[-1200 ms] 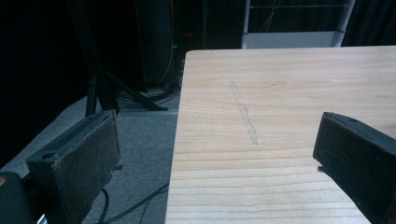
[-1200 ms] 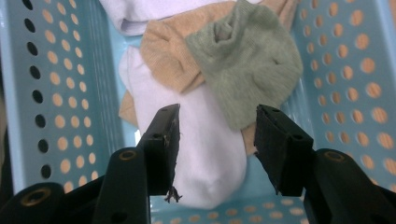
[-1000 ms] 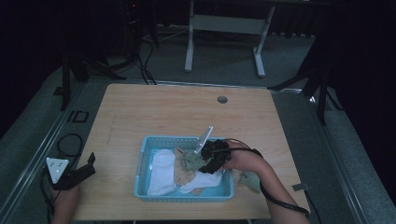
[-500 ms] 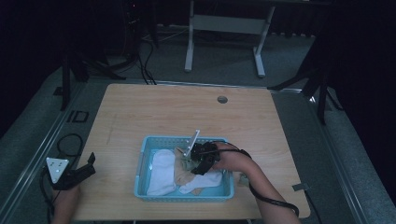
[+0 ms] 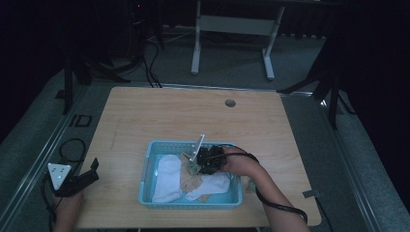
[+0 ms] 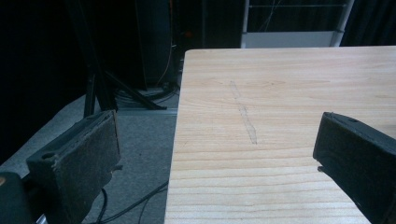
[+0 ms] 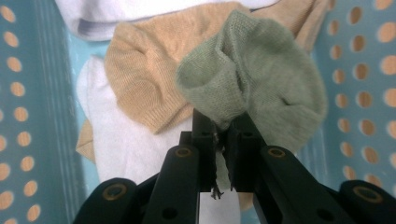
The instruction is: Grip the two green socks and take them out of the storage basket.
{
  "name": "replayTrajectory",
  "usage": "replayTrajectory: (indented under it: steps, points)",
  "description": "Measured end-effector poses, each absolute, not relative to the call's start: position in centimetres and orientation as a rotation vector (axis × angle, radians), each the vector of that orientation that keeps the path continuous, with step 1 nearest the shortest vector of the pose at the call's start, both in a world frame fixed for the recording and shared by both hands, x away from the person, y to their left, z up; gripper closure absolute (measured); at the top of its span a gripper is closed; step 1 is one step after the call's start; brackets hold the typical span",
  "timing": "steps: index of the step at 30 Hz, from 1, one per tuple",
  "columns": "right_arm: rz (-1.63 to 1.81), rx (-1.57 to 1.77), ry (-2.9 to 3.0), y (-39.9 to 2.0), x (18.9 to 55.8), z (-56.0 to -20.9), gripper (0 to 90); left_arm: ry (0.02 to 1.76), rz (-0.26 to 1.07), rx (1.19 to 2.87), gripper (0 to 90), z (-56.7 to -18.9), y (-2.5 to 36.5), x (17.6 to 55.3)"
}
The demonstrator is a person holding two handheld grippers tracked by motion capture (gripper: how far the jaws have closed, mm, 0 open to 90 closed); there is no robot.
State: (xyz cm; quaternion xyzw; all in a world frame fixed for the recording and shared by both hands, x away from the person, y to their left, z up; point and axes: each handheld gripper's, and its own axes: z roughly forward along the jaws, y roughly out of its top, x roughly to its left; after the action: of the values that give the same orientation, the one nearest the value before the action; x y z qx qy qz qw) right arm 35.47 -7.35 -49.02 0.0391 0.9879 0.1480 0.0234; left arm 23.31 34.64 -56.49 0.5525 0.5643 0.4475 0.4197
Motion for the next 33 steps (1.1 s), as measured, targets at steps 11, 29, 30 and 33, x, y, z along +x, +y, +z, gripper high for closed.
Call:
replayTrajectory:
  steps: [11,29,30,33]
  points:
    - [0.557,0.123,3.017,-9.1,35.1,-45.8,84.0,1.415,1.127,1.388,0.4,-56.5,34.6,23.3]
    - [0.696,0.177,2.89,-13.4,34.6,-38.3,84.3,1.417,1.131,1.385,0.3,-56.5,34.6,23.3]
    - [0.703,0.179,2.89,-13.6,34.6,-38.1,84.3,1.415,1.131,1.385,0.3,-56.5,34.6,23.3]
    - [0.721,0.193,2.87,-14.6,34.6,-37.1,84.3,1.416,1.13,1.384,0.3,-56.5,34.6,23.3]
